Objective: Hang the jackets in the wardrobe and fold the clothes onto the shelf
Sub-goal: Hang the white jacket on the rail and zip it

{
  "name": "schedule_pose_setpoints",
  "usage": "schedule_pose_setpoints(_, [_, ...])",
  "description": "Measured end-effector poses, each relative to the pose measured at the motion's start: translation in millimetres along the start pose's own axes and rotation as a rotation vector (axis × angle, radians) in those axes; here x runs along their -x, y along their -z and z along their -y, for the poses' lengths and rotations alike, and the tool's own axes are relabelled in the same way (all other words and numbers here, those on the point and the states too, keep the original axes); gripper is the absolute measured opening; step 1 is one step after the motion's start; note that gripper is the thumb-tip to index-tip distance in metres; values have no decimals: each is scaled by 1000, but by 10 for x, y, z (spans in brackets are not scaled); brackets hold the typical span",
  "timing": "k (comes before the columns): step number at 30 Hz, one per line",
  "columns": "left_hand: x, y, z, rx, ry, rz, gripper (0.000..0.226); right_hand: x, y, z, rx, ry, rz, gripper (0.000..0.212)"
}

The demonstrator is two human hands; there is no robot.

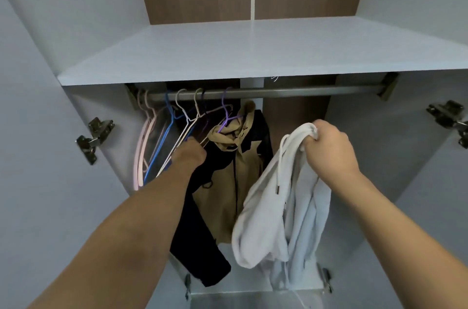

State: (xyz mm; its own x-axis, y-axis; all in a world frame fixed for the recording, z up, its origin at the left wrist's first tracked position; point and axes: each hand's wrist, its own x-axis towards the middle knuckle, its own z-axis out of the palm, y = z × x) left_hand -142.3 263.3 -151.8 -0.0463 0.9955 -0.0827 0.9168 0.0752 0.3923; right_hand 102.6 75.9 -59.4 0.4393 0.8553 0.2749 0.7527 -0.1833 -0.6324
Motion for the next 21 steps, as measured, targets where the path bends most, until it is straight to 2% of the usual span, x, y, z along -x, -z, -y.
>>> schedule_pose_setpoints(6, [-137, 20, 20, 174, -46, -141, 26, -74, -130, 30, 4, 3, -16, 12])
schedule_pose_setpoints(10, [1, 126, 63, 179, -41, -260, 20, -84, -195, 16, -23, 14, -14, 11])
schedule_pose_setpoints(14, [147, 368, 2, 63, -38, -239, 22, -41, -246, 15, -74, 32, 20, 12])
schedule_pose_setpoints(21, [317, 835, -342, 98, 26, -202, 32, -18, -114, -41, -86, 78, 46, 14])
